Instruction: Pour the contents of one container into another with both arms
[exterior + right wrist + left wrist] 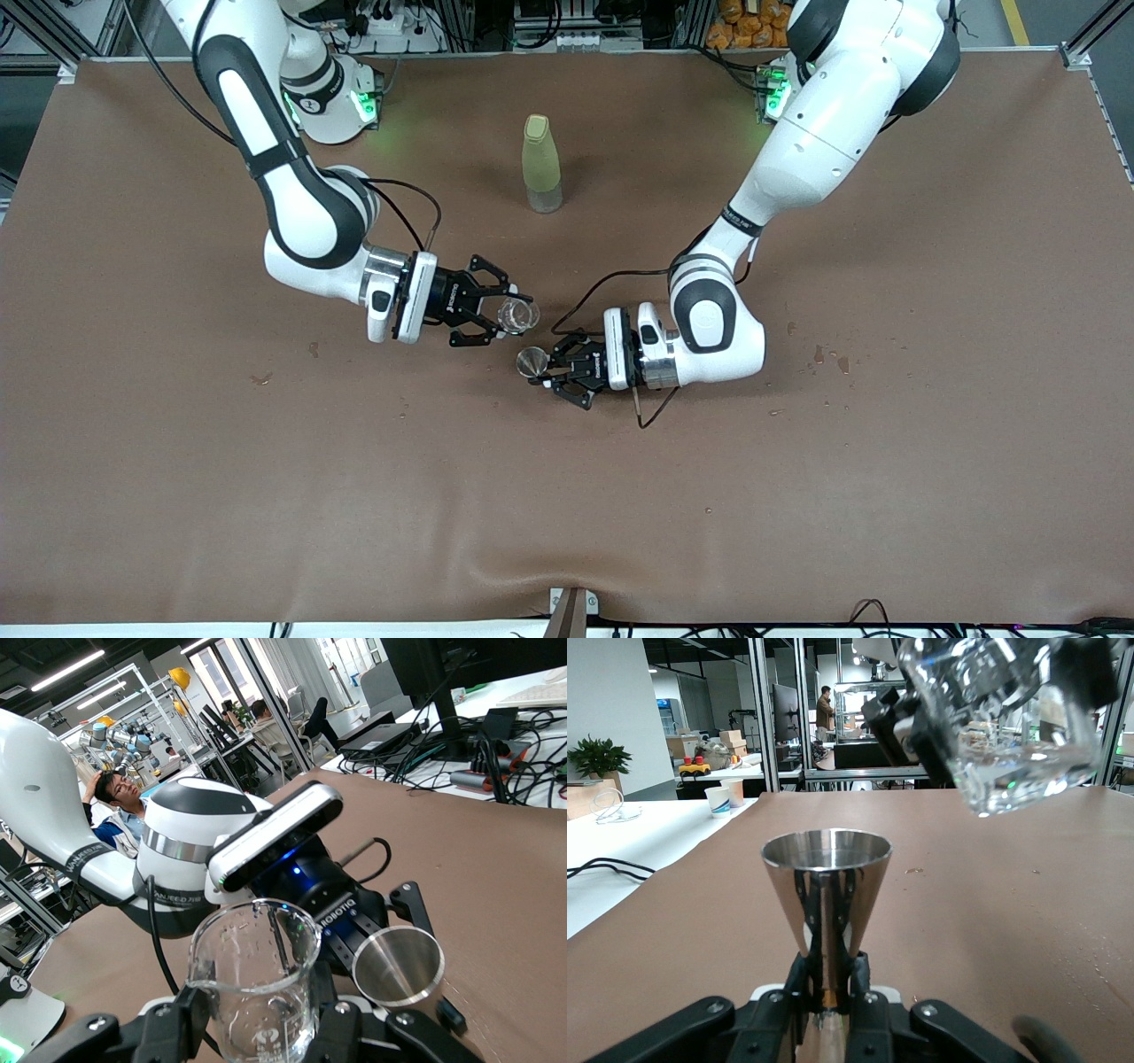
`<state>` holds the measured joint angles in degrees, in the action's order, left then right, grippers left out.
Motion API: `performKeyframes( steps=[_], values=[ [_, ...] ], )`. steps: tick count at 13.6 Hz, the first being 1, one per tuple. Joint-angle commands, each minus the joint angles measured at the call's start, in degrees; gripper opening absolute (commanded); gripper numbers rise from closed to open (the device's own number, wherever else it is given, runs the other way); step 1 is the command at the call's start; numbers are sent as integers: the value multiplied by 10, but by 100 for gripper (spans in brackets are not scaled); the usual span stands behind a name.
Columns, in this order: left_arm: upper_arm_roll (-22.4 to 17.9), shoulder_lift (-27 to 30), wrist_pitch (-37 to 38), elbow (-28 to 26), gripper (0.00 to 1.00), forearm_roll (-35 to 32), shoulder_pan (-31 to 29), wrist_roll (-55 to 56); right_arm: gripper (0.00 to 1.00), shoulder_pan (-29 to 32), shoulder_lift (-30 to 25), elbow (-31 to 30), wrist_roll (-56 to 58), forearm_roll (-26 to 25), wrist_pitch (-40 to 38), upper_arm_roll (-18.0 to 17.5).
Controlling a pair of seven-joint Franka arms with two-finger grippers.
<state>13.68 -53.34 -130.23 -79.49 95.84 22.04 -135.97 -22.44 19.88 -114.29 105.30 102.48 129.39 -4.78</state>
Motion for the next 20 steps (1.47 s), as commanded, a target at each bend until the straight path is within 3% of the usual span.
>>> performKeyframes(
  steps=[1,8,14,20],
  values=[
    [-7,-6,-7,16,0,19,10,4,14,-13,9,22,-11,16,12,6],
    [-7,-6,-7,17,0,30,11,4,14,-22,18,40,-96,18,12,6],
    [-7,-6,-7,17,0,31,12,4,14,-25,46,54,-105,77,7,5],
    [-8,-6,-7,17,0,31,12,4,13,-28,50,65,-213,89,6,6]
  ],
)
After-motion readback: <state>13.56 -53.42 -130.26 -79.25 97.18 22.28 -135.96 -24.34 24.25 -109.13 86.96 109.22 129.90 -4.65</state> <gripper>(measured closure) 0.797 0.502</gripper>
